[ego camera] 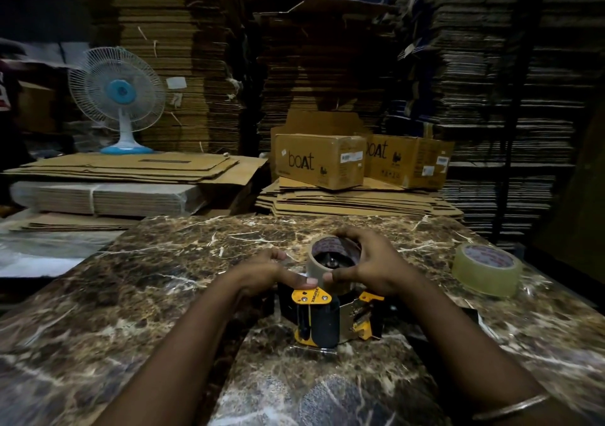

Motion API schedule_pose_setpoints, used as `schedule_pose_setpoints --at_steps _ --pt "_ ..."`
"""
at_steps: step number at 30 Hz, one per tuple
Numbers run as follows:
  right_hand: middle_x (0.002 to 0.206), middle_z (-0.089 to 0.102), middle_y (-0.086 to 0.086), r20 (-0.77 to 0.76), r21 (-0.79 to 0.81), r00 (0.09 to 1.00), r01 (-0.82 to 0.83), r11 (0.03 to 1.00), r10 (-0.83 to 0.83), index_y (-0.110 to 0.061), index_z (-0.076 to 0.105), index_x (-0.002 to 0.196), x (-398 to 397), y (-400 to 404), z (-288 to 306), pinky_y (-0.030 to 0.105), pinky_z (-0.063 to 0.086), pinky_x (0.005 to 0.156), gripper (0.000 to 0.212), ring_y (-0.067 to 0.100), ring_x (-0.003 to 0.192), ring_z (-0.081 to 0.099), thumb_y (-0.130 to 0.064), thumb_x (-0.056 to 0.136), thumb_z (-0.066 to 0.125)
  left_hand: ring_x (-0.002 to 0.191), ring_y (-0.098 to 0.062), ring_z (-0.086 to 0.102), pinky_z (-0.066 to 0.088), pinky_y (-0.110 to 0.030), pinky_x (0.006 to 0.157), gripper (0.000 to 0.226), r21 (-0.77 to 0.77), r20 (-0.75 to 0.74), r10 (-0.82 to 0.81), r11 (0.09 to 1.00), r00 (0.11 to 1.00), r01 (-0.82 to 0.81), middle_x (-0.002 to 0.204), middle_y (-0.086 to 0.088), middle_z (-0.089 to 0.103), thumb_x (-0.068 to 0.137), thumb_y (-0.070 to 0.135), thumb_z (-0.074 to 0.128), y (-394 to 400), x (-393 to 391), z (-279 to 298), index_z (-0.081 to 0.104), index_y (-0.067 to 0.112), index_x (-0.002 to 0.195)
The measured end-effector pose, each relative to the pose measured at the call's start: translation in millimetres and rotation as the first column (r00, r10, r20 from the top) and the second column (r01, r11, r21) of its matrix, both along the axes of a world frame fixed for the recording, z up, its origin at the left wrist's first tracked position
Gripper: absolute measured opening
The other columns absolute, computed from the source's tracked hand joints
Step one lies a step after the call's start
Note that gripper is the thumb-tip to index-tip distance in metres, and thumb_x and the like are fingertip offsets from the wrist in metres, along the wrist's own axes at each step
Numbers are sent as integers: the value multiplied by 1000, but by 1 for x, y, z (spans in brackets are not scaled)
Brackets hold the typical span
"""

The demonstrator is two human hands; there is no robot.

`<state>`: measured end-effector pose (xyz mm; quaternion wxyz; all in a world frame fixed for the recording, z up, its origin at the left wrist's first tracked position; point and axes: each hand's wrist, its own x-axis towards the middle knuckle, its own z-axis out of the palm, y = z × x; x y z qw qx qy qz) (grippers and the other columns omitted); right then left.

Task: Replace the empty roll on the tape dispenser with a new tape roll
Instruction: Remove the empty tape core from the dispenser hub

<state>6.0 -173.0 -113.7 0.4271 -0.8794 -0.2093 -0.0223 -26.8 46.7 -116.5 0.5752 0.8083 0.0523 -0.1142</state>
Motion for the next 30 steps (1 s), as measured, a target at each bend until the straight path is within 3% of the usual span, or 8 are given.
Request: schedule_pose_setpoints --at_steps 7,10,14,17,19,21,26,30 --pt "138 52 3 58 7 998 -9 1000 8 -20 51 142 -4 -1 0 46 49 109 81 23 129 52 -16 71 91 115 -28 51 42 -33 74 93 -40 -22 -9 999 1000 8 130 -12 53 41 23 94 -3 -3 -2 48 14 121" --pt "133 47 1 84 -38 996 -13 999 16 -27 47 135 -4 0 1 47 54 103 78 25 123 55 -28 69 90 114 -27 50 41 -31 70 97 -38 -18 3 999 1000 -4 127 -11 52 40 25 93 -4 -3 -1 47 12 124" --pt "132 55 0 52 -23 999 -10 1000 11 -35 42 130 -2 1 0 48 57 98 103 23 118 61 -56 43 92 109 -25 53 43 -30 68 99 -64 2 4 998 1000 -4 129 -13 55 36 23 92 -5 -1 0 47 10 122" --pt "121 60 0 52 9 999 -4 1000 3 -36 43 124 1 -1 -1 49 60 93 95 23 110 65 -40 45 96 102 -22 55 42 -29 66 96 -99 -11 -6 995 1000 4 124 -13 56 37 16 95 -5 0 -2 48 10 120" --pt "116 58 -3 35 48 999 -24 999 22 -30 43 123 0 -3 0 51 60 92 88 24 110 65 -15 55 97 103 -22 55 42 -30 68 90 -94 -13 -4 996 1000 2 123 -12 57 43 19 95 -5 1 -3 48 11 119" --pt "118 56 -2 25 93 998 -56 994 53 -24 42 123 0 -4 1 50 60 94 84 24 113 64 -1 61 93 119 -29 54 46 -33 82 99 -91 -5 0 996 1000 0 131 -15 57 29 28 94 -3 4 -5 48 13 115" --pt "131 54 6 -8 209 996 -83 974 86 -25 41 121 1 -4 -1 42 59 97 79 22 120 61 3 65 90 129 -36 50 43 -46 106 145 -87 26 -10 996 1000 12 134 -17 55 -6 45 94 1 10 -9 44 10 126" --pt "125 54 -1 10 253 997 -73 965 73 -30 42 119 3 -3 -4 43 62 91 79 20 116 62 0 65 91 126 -34 51 42 -44 101 120 -95 15 -14 995 1000 15 138 -19 53 13 36 92 1 10 -10 45 11 121"
